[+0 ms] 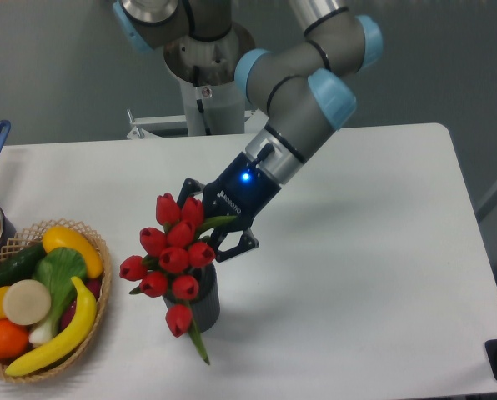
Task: Pick up the flowers from the vase
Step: 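Lift the gripped tulips straight up out of the vase, then carry the tulip bunch up and away from the vase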
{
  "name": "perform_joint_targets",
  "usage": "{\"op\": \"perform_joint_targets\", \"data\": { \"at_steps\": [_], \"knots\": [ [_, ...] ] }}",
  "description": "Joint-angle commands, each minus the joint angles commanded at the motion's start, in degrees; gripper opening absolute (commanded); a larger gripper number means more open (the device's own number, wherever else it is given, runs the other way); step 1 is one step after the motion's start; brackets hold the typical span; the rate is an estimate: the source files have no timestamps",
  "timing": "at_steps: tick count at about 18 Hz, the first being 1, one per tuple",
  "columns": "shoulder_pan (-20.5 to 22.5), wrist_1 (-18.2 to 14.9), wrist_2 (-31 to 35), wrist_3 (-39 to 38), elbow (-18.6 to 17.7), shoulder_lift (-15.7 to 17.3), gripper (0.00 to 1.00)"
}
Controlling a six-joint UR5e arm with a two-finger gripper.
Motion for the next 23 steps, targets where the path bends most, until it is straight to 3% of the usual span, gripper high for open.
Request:
{"op": "perform_joint_targets", "data": {
  "at_steps": [6, 8, 18, 23],
  "knots": [
    [-0.1, -0.1, -0.1, -5.5, 2.4, 2.3, 0.43],
    [-0.1, -0.1, -0.1, -7.5, 3.6, 2.5, 0.37],
    [0.0, -0.1, -0.2, -14.2, 10.5, 2.6, 0.37],
    [3.1, -0.1, -0.1, -15.8, 11.8, 2.6, 0.37]
  ]
}}
